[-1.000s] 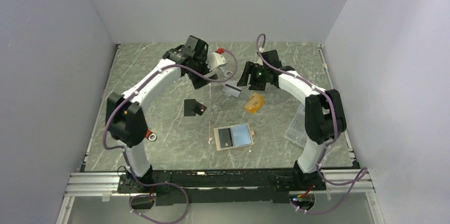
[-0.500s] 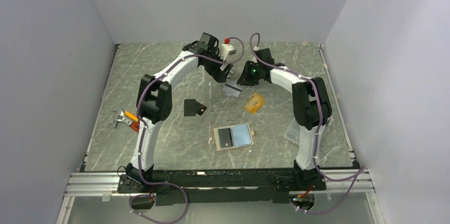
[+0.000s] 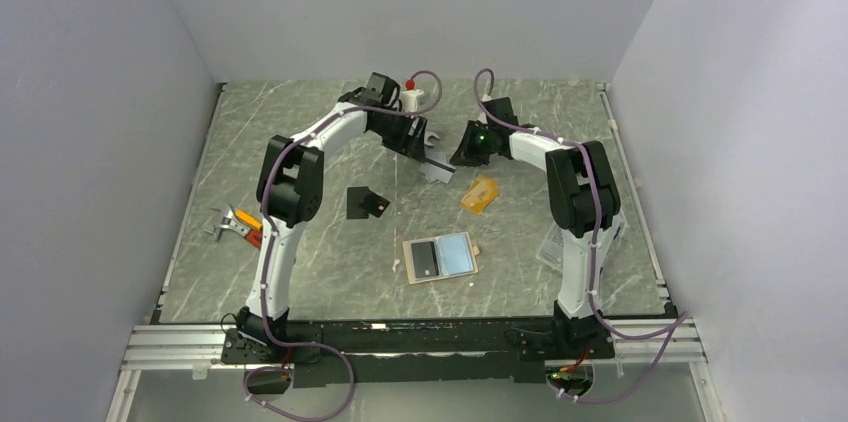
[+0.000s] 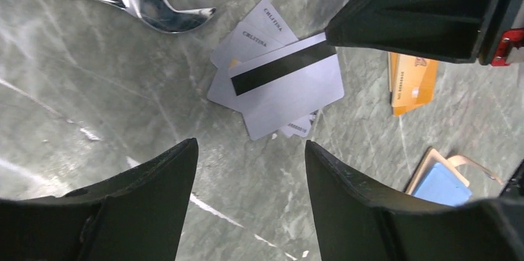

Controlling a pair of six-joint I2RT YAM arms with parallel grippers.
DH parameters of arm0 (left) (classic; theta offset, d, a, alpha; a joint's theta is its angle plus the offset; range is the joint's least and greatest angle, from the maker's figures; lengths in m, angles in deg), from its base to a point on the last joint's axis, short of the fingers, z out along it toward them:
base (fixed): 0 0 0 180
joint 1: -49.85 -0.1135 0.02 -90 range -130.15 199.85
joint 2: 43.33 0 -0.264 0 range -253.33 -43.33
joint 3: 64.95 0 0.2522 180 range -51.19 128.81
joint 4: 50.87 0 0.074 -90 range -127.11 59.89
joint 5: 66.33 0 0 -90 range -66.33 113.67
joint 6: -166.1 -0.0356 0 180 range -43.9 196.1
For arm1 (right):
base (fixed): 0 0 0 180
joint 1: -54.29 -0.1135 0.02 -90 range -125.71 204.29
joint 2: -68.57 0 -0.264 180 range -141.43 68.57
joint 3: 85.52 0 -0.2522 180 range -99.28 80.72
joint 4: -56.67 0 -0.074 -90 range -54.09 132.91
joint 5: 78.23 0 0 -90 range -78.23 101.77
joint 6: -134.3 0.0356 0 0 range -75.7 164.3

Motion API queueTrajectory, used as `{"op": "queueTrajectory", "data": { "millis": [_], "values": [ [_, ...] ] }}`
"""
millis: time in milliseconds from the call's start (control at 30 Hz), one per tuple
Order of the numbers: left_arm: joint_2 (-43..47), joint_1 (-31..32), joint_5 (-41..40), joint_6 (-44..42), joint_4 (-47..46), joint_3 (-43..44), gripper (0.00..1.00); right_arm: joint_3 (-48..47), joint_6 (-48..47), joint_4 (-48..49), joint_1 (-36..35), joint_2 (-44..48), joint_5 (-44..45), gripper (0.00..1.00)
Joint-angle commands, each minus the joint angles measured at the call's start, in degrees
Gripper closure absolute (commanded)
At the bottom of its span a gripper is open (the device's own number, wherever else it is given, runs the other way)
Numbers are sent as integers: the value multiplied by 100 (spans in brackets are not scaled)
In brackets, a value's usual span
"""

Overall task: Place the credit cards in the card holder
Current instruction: Pick up the credit card from the center of the board.

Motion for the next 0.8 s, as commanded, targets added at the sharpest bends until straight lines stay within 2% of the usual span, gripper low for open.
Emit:
{"op": "queueTrajectory", "data": {
  "millis": [0,400,567,767],
  "values": [
    [-58,38,484,550,-199,54,31,91,96,333,112,-18,-118,89],
    [-53,41,338,698,-387,-241,31,174,235,568,173,-145,-321,92],
    [-9,42,409,719,-480,-379,36,234,258,616,177,-166,-380,93],
    [-31,44,398,786,-491,-347,36,275,264,581,168,-205,-347,94]
  ]
}}
